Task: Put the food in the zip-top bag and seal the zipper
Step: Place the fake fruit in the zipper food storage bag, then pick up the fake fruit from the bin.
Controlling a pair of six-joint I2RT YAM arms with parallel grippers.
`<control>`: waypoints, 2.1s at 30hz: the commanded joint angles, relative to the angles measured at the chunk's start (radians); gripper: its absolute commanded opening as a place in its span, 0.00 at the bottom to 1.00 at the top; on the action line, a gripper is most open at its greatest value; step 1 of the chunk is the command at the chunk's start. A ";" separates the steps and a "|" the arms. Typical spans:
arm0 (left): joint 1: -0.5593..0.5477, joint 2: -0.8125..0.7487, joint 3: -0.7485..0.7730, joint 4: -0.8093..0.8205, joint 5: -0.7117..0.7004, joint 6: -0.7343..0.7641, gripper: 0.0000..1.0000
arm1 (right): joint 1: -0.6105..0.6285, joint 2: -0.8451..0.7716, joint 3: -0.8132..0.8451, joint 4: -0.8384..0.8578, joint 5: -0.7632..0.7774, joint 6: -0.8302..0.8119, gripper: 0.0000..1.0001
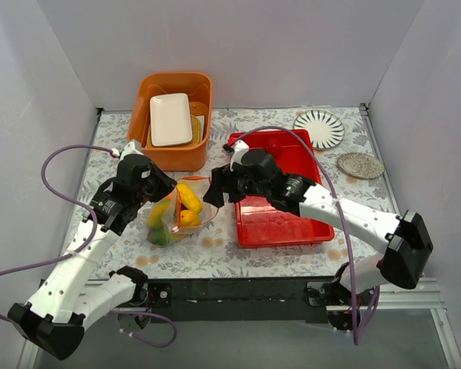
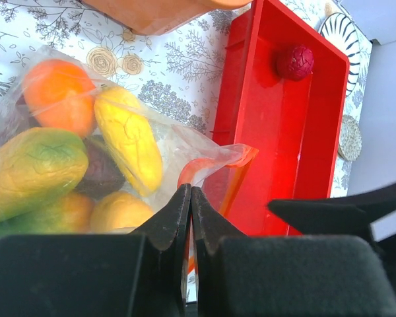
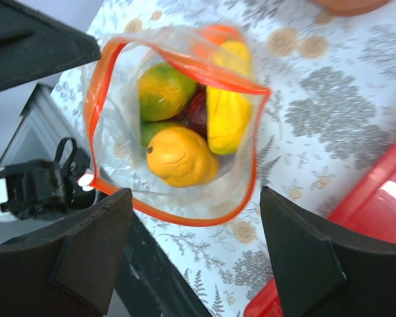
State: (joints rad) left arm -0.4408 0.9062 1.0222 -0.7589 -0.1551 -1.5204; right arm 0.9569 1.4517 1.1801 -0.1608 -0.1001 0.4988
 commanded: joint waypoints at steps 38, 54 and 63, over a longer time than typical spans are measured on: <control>0.001 -0.003 -0.022 0.020 0.034 -0.004 0.01 | -0.553 0.559 0.556 -0.356 0.214 -0.204 0.89; 0.001 0.002 -0.027 0.020 0.049 -0.004 0.01 | -0.610 0.668 0.589 -0.298 0.192 -0.235 0.89; 0.001 0.011 -0.011 0.016 0.058 0.009 0.01 | -0.626 0.711 0.587 -0.206 0.132 -0.240 0.89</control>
State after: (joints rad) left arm -0.4408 0.9192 0.9958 -0.7471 -0.1135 -1.5234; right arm 0.3401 2.1460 1.7336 -0.4458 0.0563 0.2760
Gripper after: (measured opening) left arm 0.013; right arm 0.891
